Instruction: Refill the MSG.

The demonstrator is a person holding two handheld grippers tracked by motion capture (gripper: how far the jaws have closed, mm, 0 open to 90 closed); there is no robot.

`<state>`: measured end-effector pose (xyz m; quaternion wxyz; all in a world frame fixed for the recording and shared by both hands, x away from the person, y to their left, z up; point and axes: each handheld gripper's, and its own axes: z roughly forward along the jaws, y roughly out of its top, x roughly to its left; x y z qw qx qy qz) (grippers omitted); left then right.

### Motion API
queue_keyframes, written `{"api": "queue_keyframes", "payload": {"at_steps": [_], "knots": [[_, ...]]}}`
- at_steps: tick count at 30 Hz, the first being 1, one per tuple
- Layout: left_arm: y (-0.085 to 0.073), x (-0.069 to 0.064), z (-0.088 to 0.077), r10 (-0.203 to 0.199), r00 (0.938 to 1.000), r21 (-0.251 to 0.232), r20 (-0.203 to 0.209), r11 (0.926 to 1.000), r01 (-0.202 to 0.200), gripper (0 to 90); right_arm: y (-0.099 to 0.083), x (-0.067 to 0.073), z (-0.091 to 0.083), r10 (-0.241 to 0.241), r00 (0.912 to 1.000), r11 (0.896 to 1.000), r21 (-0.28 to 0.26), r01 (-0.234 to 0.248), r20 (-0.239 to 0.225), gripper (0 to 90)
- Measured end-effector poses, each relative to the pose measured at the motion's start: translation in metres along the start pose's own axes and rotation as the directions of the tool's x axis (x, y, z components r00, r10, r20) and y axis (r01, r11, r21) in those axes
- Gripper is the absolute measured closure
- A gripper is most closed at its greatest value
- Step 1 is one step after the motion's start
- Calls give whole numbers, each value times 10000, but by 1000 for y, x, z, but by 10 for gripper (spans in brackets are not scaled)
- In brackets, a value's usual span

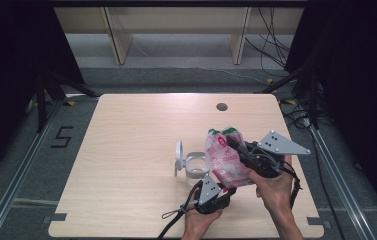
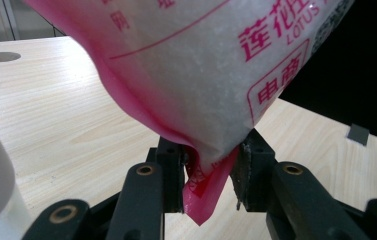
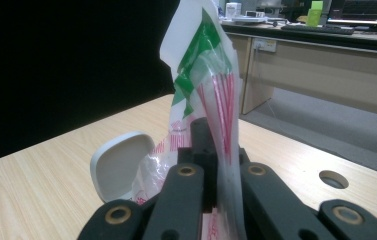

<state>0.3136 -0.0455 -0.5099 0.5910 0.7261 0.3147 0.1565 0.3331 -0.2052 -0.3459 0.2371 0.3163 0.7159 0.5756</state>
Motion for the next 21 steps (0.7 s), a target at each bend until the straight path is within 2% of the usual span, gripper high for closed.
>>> {"api": "queue_keyframes", "payload": {"at_steps": [1,2,3,4,6,9,10,11,13,14,15,20,21], "knots": [[0,0,0,0,10000,0,0,10000,0,686,1,-1,1,-185,9998,9998,-15,185,53,900],[0,0,1,-52,9999,-24,-100,10000,52,687,1,0,4,-178,9998,9998,-94,177,-50,900],[-1,1,3,100,9996,-53,-246,9999,-101,687,1,1,6,-191,9998,9998,10,191,85,900],[-1,0,4,64,9996,68,-283,10000,-62,688,2,1,9,-272,9996,9996,95,273,-48,900],[-1,1,6,23,9997,31,-262,10000,-22,685,1,3,12,-205,9998,9997,165,205,5,900],[-1,3,9,-74,9996,67,-265,9999,76,686,1,8,23,-746,9970,9969,258,741,181,900],[0,3,10,-73,9996,53,-285,10000,75,686,1,9,23,-613,9980,9971,465,605,168,900],[0,4,10,-10,9995,35,-329,10000,11,686,0,8,26,-581,9983,9978,329,580,28,900],[1,3,11,-78,9990,160,-431,9998,85,687,1,7,28,-716,9972,9969,338,708,234,900],[0,4,13,-117,9994,46,-330,9999,119,687,1,7,29,-768,9968,9966,325,760,241,900],[1,2,12,-90,9989,126,-452,9999,96,687,0,8,30,-518,9986,9980,360,513,141,900],[2,1,15,15,9992,57,-396,10000,-13,690,1,7,33,-574,9980,9978,360,564,278,900],[2,1,17,17,9995,-38,-317,10000,-18,691,0,8,34,-467,9984,9986,273,459,319,900]]}}
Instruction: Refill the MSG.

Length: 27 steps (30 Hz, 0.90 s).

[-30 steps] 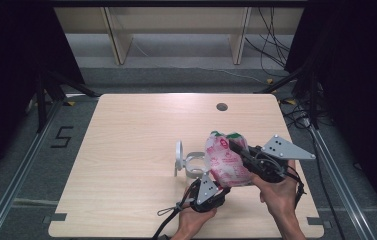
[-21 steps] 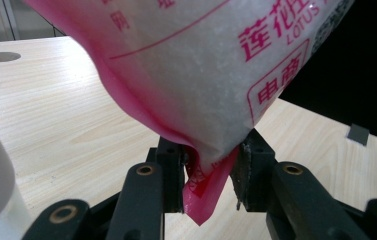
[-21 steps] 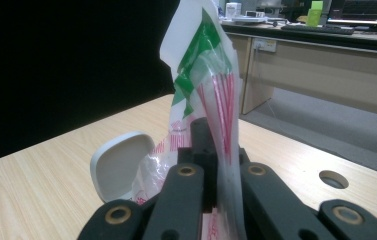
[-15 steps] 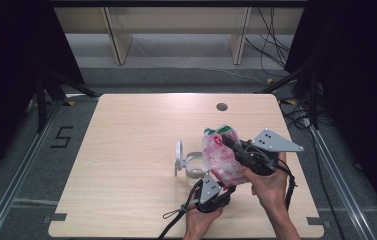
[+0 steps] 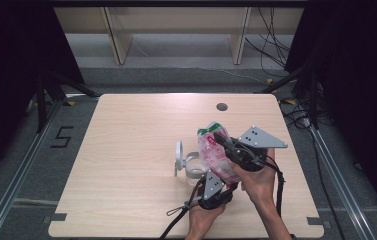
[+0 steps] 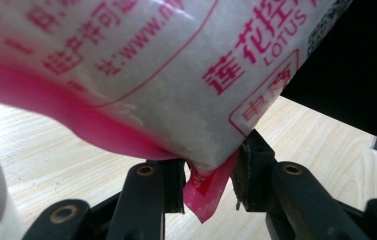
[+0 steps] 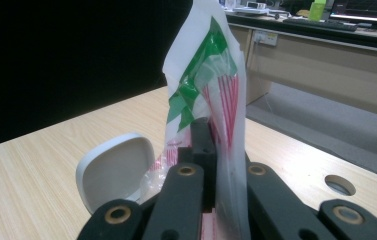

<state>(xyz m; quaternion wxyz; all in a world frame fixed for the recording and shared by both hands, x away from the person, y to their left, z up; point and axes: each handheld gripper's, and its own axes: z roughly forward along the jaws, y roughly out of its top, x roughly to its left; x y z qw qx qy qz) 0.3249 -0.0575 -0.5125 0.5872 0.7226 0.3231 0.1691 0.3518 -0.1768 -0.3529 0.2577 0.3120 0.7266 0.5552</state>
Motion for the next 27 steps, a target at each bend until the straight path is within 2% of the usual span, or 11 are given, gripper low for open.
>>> {"api": "queue_keyframes", "payload": {"at_steps": [3,4,7,8,9,14,15,17,19,22,27], "knots": [[1,0,1,50,10000,87,-58,10000,-49,694,1,-3,2,-176,9998,9998,49,176,-28,900],[1,0,2,111,9999,130,71,9999,-112,696,0,-1,3,26,9999,9999,103,-25,-125,900],[2,-1,5,259,9996,18,119,9997,-259,700,0,-2,8,-79,9998,9999,64,80,-168,900],[2,-1,5,259,9996,18,119,9997,-259,702,0,-1,8,69,10000,9998,190,-68,-5,900],[2,0,6,290,9994,-27,200,9996,-289,704,1,-1,9,-124,9999,9999,117,123,97,900],[4,3,11,243,9994,-105,266,9997,-240,709,2,1,14,-186,9998,9997,164,187,-65,900],[4,3,11,243,9994,-105,266,9997,-240,709,2,3,15,15,10000,9997,235,-15,-8,900],[4,3,13,271,9993,-166,269,9995,-266,711,3,2,16,-140,9999,9992,361,140,-19,900],[5,3,14,220,9982,-158,560,9997,-211,713,3,3,19,-112,9998,9992,381,118,-156,900],[5,2,16,272,9981,-287,550,9993,-256,716,3,4,22,-430,9989,9983,374,436,-170,900],[5,2,17,232,9981,-283,568,9994,-216,719,2,6,28,-476,9982,9981,379,490,-361,900]]}}
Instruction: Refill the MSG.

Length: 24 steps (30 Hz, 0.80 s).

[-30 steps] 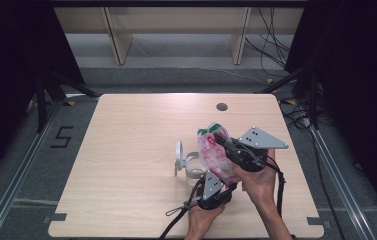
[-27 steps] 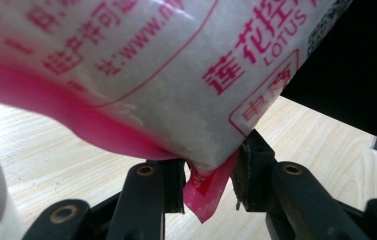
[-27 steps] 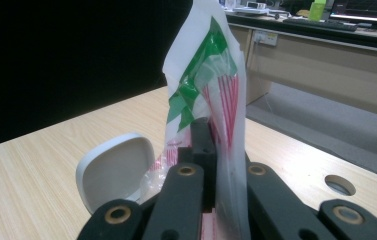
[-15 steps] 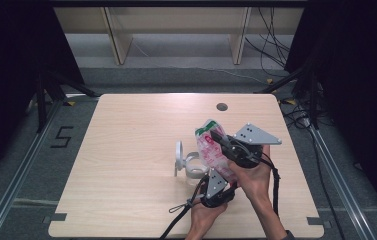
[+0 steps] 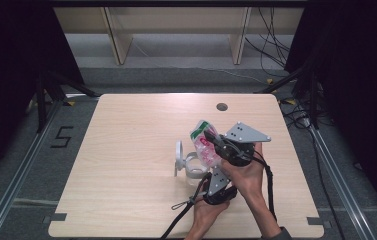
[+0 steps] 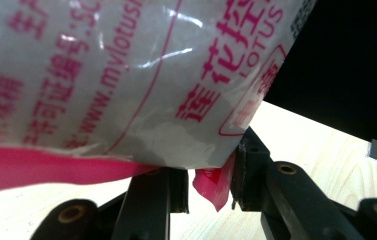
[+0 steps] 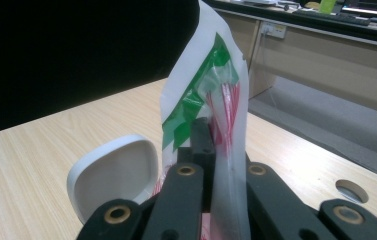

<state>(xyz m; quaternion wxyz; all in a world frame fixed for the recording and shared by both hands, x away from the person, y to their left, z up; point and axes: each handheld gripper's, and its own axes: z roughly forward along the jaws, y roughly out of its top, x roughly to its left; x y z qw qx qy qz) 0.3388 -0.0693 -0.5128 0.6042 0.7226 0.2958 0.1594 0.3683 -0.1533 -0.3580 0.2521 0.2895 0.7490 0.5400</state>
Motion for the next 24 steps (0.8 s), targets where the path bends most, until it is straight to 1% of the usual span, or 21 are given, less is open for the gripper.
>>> {"api": "queue_keyframes", "payload": {"at_steps": [1,2,3,4,5,6,7,9,10,11,13,14,15,16,18,20,22,24], "knots": [[0,0,0,18,10000,-29,13,10000,-18,720,0,0,-1,-96,9999,9999,73,96,37,900],[0,0,0,-4,10000,-55,24,10000,4,720,1,1,-1,-57,9999,9998,165,55,101,900],[1,0,0,-45,10000,-77,86,10000,45,720,1,1,-1,-145,9997,9998,124,143,204,900],[1,0,0,-45,10000,-77,86,10000,45,721,1,1,-1,-124,9998,9999,97,122,165,900],[1,0,1,-12,9999,-184,128,9998,14,721,2,2,-1,-65,9999,9999,123,64,105,900],[1,0,2,9,9999,-241,147,9997,-6,722,2,2,0,-117,9999,9999,76,117,50,900],[1,-1,2,24,10000,-189,88,9998,-22,722,2,4,0,-76,10000,9999,146,75,42,900],[1,0,2,35,9999,-180,124,9998,-33,723,2,3,1,-112,9999,9998,138,112,45,900],[1,0,2,21,9999,-193,128,9998,-19,723,1,3,2,-128,9998,9999,70,127,141,900],[0,0,3,16,9999,-206,119,9998,-13,723,1,2,2,-208,9998,9998,73,208,38,900],[0,0,3,9,9998,-211,184,9998,-5,723,1,2,3,-140,9999,9998,158,140,0,900],[0,0,3,-6,9999,-205,172,9998,9,723,1,2,3,-118,9999,9997,195,117,11,900],[0,0,3,-11,9997,-232,253,9997,17,723,1,3,3,-127,9999,9997,223,125,78,900],[0,0,3,-15,9997,-243,227,9997,21,724,1,3,3,-180,9998,9994,301,180,-13,900],[0,0,3,-137,9995,-276,301,9995,145,724,1,5,4,-153,9999,9995,281,152,36,900],[1,-1,3,-115,9996,-280,269,9995,123,724,2,4,4,-234,9997,9994,271,236,-58,900],[0,0,3,-129,9990,-286,417,9995,141,725,2,6,5,-279,9996,9990,341,280,-46,900],[0,-1,3,-205,9989,-244,429,9995,216,725,1,7,7,-367,9992,9978,542,376,-176,900]]}}
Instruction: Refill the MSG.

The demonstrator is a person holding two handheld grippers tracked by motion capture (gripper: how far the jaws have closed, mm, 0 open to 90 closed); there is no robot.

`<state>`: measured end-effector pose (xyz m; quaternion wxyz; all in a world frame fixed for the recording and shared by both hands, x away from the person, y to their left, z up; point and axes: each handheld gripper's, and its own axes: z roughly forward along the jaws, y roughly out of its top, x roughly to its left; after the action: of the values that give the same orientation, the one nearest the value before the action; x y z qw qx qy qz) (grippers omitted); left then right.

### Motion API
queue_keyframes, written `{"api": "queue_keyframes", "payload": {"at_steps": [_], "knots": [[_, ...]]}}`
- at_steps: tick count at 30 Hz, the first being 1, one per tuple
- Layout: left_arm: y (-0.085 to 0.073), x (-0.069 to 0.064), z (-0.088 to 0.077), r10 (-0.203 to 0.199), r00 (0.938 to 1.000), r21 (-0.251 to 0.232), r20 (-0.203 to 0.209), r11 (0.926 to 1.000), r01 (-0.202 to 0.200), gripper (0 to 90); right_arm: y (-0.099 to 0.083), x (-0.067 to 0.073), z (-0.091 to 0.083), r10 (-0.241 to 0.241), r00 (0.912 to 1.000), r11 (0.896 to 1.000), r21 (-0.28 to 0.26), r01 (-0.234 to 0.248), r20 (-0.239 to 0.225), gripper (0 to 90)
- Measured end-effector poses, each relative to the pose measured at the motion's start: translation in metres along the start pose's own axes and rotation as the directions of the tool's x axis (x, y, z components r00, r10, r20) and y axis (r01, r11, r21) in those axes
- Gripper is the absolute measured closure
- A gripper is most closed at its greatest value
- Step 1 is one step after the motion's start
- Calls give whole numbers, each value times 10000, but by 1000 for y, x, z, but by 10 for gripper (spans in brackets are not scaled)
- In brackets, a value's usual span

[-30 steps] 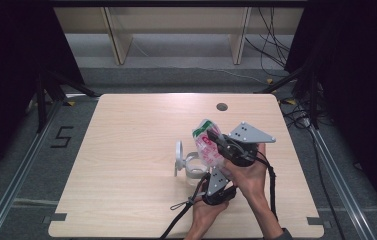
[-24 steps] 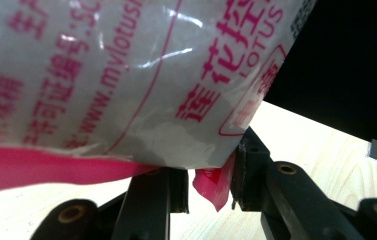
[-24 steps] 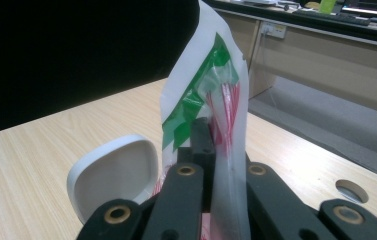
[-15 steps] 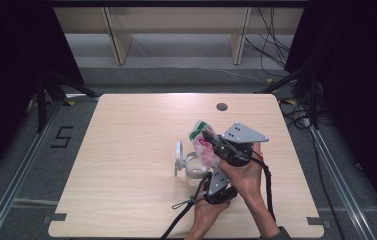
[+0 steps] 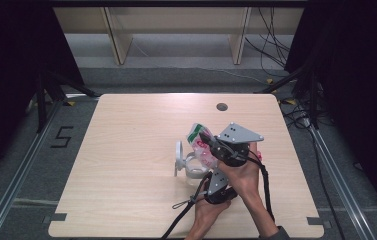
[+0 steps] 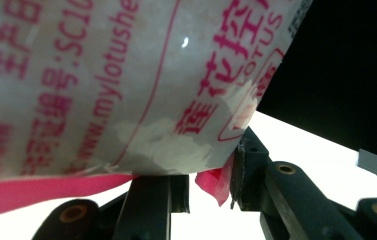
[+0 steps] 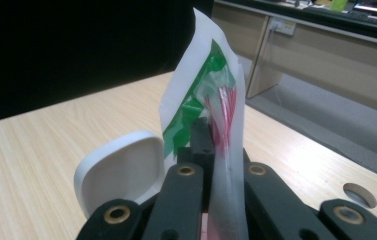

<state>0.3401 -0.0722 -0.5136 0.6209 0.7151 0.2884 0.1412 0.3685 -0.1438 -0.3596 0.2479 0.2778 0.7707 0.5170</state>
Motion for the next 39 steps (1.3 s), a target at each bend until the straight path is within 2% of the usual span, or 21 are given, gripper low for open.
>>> {"api": "queue_keyframes", "payload": {"at_steps": [7,8,9,10,12,16,17,24,26,30,33,34,39], "knots": [[-1,-1,-1,119,9999,-75,-50,9999,-120,727,0,-2,0,115,9998,9999,-89,-117,-147,900],[-2,-1,-1,111,9999,-82,-70,9999,-112,726,0,-3,-1,33,10000,9999,-130,-33,-18,900],[-2,-1,-1,132,9999,-64,-79,9999,-133,726,0,-3,-1,200,9997,9998,-82,-201,-146,900],[-2,-2,-1,146,9999,-55,-71,9999,-147,726,0,-3,0,174,9997,9998,-45,-174,-164,900],[-2,-2,-1,131,9999,-71,-51,9999,-132,726,0,-3,1,148,9999,9998,-106,-148,-35,900],[-3,-3,0,91,10000,-154,-18,9998,-91,726,0,-3,0,272,9995,9995,144,-270,-154,900],[-3,-3,0,79,10000,-164,-9,9998,-79,727,0,-4,1,78,9999,10000,16,-78,-113,900],[-3,-3,0,46,10000,-179,28,9998,-46,726,-1,-4,3,111,9998,9996,252,-108,-148,900],[-3,-2,-1,41,10000,-187,9,9998,-41,727,0,-2,4,133,9998,9999,54,-132,-117,900],[-3,-2,0,-23,10000,-223,87,9997,25,727,0,-1,5,-64,9999,9998,197,67,-151,900],[-2,-2,-2,53,10000,-174,-21,9998,-54,727,1,0,4,30,10000,10000,56,-29,-93,900],[-3,-2,-1,36,10000,-228,73,9997,-34,727,1,-1,4,-17,9998,10000,44,17,-178,900],[-3,-1,-1,-8,9999,-242,120,9997,11,727,0,1,6,-56,10000,9999,144,56,-47,900]]}}
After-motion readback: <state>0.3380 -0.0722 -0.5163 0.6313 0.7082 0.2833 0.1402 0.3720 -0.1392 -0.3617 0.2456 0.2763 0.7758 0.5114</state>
